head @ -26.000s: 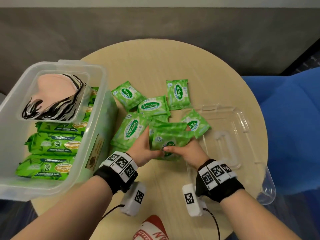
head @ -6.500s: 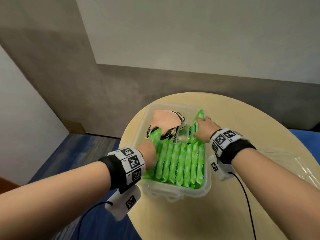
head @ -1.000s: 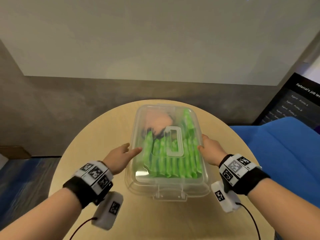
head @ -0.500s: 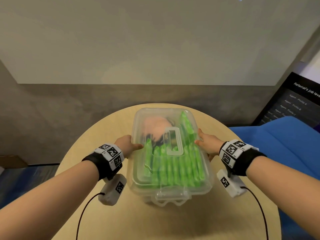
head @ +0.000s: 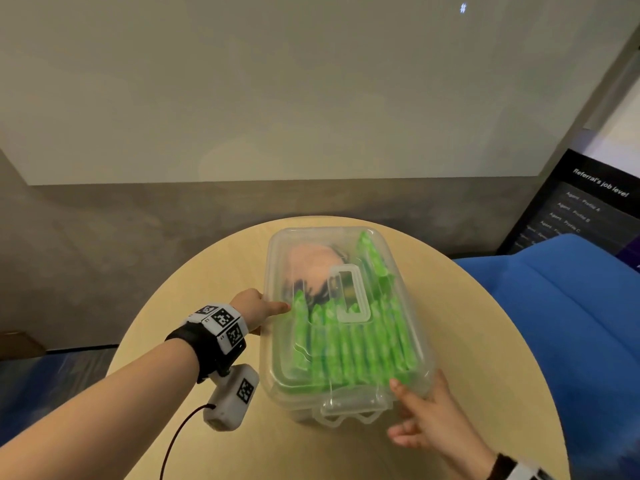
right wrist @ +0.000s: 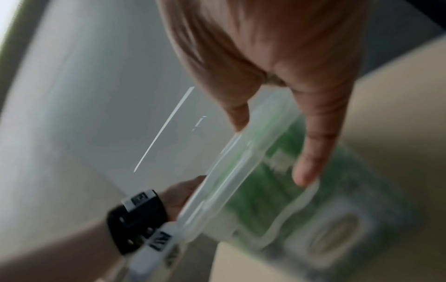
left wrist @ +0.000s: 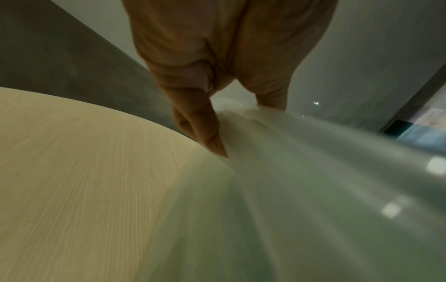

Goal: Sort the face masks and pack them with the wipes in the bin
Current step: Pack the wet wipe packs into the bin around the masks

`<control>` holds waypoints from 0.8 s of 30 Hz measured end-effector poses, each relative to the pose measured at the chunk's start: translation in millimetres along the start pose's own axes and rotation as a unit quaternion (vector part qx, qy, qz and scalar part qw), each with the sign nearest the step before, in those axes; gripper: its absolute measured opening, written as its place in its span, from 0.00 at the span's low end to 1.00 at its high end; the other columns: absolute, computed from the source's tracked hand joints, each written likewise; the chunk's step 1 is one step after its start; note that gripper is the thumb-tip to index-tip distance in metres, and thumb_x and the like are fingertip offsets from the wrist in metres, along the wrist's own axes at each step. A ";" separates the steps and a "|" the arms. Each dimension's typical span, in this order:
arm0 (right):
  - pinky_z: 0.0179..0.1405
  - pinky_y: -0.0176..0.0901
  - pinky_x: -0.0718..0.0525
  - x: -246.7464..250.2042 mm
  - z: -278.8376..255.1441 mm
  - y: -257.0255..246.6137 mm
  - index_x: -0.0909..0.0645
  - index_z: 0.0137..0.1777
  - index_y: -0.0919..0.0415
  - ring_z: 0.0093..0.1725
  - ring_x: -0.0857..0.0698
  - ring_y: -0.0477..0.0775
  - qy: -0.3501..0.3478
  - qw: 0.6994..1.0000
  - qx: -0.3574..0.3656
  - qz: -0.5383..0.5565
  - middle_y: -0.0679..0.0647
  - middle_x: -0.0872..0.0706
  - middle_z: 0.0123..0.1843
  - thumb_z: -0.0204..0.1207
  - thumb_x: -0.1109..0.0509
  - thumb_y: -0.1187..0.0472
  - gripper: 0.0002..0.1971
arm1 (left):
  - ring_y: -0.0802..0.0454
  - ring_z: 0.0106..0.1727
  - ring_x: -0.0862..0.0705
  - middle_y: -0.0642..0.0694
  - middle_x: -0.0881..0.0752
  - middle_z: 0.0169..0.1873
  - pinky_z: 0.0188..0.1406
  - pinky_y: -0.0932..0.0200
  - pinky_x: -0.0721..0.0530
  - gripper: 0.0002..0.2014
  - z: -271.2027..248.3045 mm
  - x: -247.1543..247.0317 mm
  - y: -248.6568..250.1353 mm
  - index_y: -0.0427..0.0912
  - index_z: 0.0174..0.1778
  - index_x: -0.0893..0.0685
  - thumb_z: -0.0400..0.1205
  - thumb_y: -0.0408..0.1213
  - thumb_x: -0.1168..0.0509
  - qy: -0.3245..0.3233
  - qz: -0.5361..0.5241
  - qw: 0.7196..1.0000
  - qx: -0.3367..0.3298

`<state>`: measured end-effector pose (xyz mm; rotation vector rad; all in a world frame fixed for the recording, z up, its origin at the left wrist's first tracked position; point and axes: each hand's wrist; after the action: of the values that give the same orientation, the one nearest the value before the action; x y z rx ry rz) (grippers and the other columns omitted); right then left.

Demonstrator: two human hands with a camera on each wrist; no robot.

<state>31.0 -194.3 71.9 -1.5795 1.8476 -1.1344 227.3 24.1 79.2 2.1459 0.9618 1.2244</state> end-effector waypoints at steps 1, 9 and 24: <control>0.28 0.47 0.17 -8.1 1.1 6.5 0.38 0.75 0.60 0.33 0.13 0.62 0.001 0.997 -0.004 0.083 0.67 0.16 0.55 0.75 0.29 0.60 0.31 | 0.44 0.45 0.15 0.37 0.16 0.51 0.30 0.61 0.15 0.22 -2.8 -0.2 -1.1 0.31 0.58 0.23 0.77 0.44 0.28 -0.003 -0.005 1.000 0.004; 0.35 0.52 0.18 -0.8 13.4 -1.8 0.22 0.56 0.72 0.45 0.15 0.66 0.041 0.979 0.002 0.198 0.71 0.14 0.50 0.75 0.32 0.66 0.12 | 0.44 0.38 0.14 0.38 0.14 0.41 0.24 0.62 0.14 0.12 -53.4 -21.2 -29.2 0.33 0.45 0.21 0.78 0.38 0.29 0.007 -0.181 0.983 0.021; 0.71 0.63 0.28 3.8 45.0 -7.3 0.59 0.82 0.51 0.74 0.32 0.64 0.068 0.987 0.079 -0.124 0.62 0.27 0.74 0.76 0.31 0.59 0.44 | 0.49 0.28 0.15 0.44 0.13 0.23 0.30 0.61 0.12 0.17 -88.5 -52.1 -41.6 0.33 0.47 0.17 0.83 0.46 0.40 -0.059 -0.388 0.918 0.055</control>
<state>69.3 -211.1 53.3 -1.7101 1.6279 -1.4930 117.7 16.2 65.0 1.5977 1.6353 0.6430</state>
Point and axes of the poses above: each hand's wrist, its own z-axis towards the middle knuckle, its own x-axis out of the back of the hand, y = z × x
